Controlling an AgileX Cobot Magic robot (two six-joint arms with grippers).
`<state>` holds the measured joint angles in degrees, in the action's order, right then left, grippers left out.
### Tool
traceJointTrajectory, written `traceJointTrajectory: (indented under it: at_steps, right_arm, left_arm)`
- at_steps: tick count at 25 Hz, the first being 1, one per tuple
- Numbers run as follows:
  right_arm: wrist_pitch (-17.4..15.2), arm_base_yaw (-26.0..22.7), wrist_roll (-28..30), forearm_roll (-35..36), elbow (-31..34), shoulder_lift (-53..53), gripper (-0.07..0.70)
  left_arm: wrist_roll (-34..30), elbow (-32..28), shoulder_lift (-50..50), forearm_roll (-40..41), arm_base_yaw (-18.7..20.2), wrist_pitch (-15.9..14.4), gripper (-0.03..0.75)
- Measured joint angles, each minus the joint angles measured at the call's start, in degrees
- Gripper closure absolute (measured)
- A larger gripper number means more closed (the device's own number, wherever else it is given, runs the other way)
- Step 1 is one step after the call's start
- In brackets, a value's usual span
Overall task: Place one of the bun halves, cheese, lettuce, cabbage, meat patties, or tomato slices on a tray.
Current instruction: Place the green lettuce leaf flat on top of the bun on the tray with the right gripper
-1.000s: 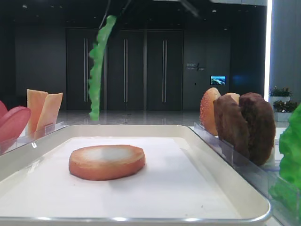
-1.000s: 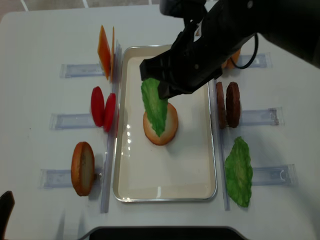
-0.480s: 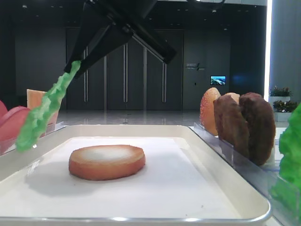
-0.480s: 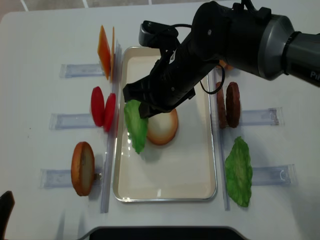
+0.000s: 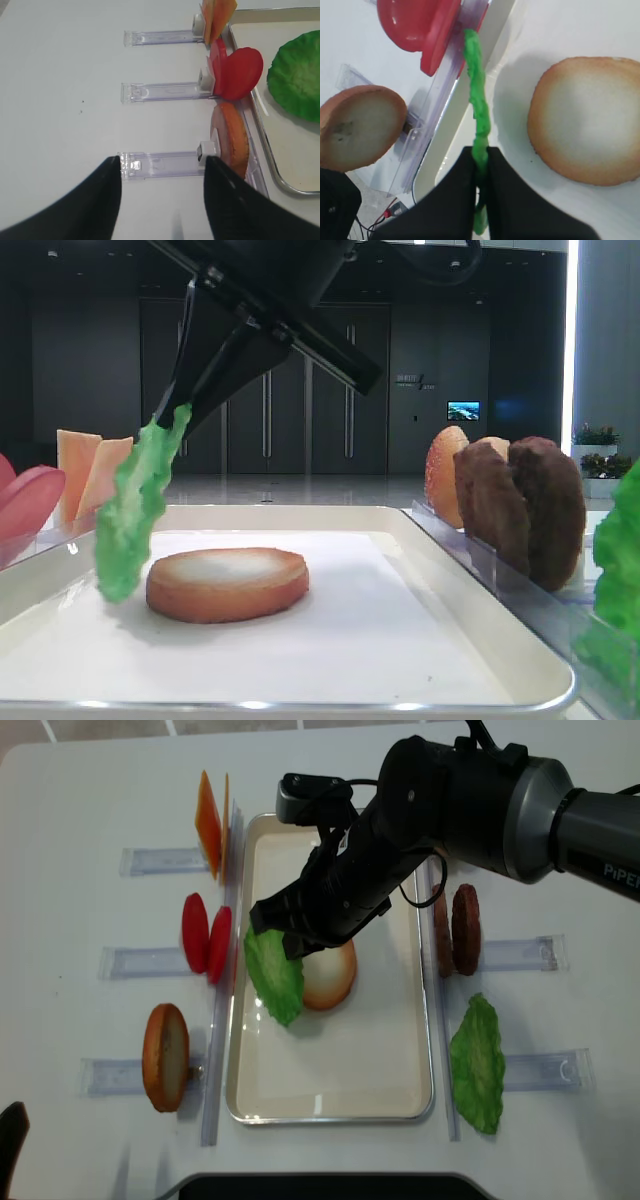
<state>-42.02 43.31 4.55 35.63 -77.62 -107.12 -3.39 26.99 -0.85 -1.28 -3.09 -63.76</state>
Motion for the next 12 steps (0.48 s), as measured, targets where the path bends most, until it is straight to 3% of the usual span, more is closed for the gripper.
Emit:
traceJointTrajectory:
  at_steps: [5,7,12]
  right_arm:
    - [-0.5,-1.0,-0.1,-2.4,0.0,0.0,0.601]
    - [-0.9,-1.6,-0.1,-3.9,0.0,0.0,0.565]
    - [-2.2,-2.8,-0.1,-7.1,-0.2,0.0,0.330]
  left_arm:
    - [0.0,0.0,0.0,0.0,0.0,0.0,0.307]
    - [0.0,0.0,0.0,0.0,0.0,0.0,0.307]
    - [0.0,0.0,0.0,0.0,0.0,0.0,0.307]
